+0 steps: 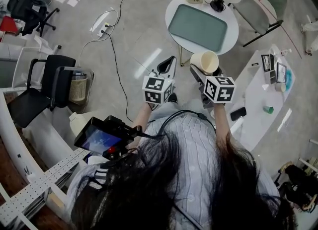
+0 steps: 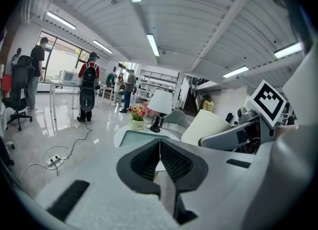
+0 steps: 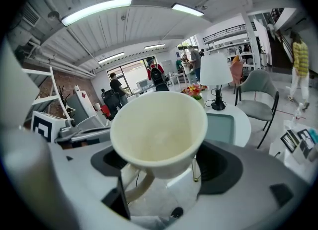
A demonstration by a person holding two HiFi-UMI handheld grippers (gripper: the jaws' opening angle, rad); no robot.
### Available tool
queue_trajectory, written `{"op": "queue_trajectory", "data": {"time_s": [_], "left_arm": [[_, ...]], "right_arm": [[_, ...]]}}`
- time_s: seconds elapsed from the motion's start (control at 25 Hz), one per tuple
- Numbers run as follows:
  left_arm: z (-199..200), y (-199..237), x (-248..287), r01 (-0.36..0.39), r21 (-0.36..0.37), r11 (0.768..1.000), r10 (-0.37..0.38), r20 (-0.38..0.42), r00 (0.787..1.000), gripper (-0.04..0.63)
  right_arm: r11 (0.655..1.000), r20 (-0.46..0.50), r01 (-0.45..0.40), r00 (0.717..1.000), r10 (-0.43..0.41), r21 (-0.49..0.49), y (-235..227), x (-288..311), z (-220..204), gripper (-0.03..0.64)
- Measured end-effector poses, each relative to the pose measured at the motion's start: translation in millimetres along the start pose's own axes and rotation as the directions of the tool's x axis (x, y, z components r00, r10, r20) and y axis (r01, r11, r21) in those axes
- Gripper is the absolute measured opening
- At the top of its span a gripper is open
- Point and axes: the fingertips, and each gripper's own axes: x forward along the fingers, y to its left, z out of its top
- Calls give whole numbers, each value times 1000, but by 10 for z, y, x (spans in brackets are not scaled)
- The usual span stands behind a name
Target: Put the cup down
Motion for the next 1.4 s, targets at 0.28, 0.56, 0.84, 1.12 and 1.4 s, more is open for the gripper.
{"op": "queue_trajectory", "data": {"time_s": [0.28,0.56,0.84,1.12,1.4], "left_arm": [[-34,-16,73,17,-3,1000,-17,-13,1000,17],[-44,-25,82,22,-3,1000,-22,-13,1000,17],[-30,-21,162,18,0,1000,-18,-19,1000,17],[132,273,789,-40,-36,999,39,-40,998,17],[192,403,1116,-76,-49,996,73,-58,996,17]], "right_arm": [[1000,-7,17,1000,-16,10,-67,20,-15,399],[1000,-8,14,1000,-14,1,-52,35,-9,399],[1000,-17,4,1000,-4,-6,-123,134,55,399],[999,-69,-28,997,26,-18,-562,650,399,399],[997,-109,-55,993,48,-56,-775,943,545,399]]}}
